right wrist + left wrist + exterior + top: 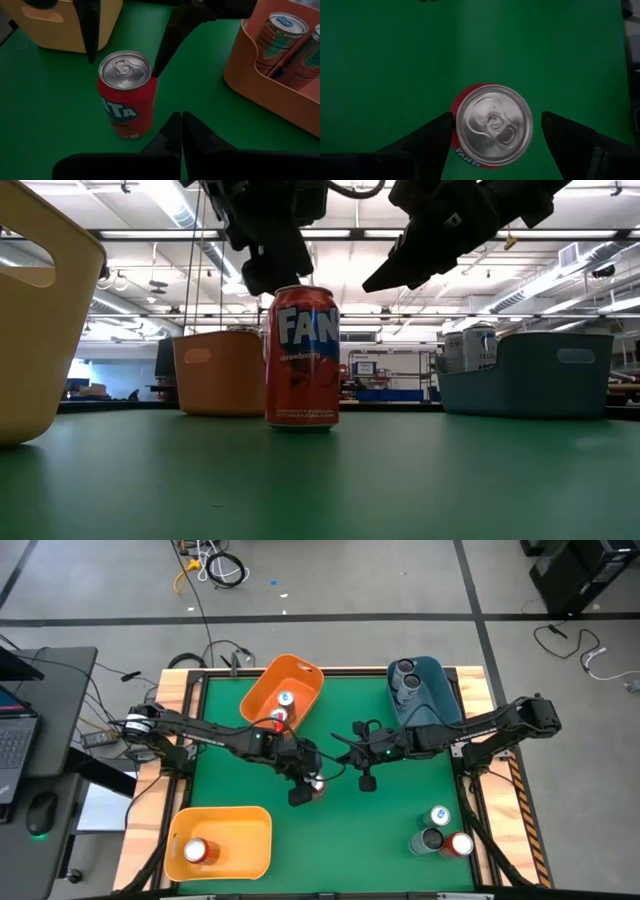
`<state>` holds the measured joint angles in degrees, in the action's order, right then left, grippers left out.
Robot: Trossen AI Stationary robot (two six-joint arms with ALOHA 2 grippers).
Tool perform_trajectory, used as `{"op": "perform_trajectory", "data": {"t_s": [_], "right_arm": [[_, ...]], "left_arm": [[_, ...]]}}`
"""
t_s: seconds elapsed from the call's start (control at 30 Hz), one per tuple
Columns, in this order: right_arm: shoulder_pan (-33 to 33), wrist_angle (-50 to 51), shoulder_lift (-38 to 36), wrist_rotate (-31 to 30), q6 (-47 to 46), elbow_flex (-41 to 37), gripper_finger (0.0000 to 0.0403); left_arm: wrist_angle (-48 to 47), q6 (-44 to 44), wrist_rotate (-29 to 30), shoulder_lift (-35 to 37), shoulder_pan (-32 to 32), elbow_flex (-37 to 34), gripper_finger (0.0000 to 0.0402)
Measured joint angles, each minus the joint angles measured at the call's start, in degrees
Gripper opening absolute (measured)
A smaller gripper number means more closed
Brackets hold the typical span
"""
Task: Sort soda cans
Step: Put the top orange soda can into the yellow bin
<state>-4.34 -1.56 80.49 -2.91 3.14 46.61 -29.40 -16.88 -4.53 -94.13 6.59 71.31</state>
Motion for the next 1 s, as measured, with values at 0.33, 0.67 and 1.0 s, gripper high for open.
{"op": "perform_trajectory", "data": {"t_s": [0.33,0.67,1.0], "right_arm": [[0.0,0.39,0.0,-0.01,-0.02,0.0,0.0001],[0.0,0.37,0.0,0.0,-0.02,0.0,0.0],[0.0,0.34,0.0,0.01,-0.68,-0.03,0.0]], "left_arm": [[-3.02,-4.7,0.2,0.04,1.41,0.16,0.0306],[-3.07,-5.88,1.75,-0.85,2.15,0.28,0.0309],[-2.08,-5.82,2.39,-3.12,2.91,0.3,0.0333]]}}
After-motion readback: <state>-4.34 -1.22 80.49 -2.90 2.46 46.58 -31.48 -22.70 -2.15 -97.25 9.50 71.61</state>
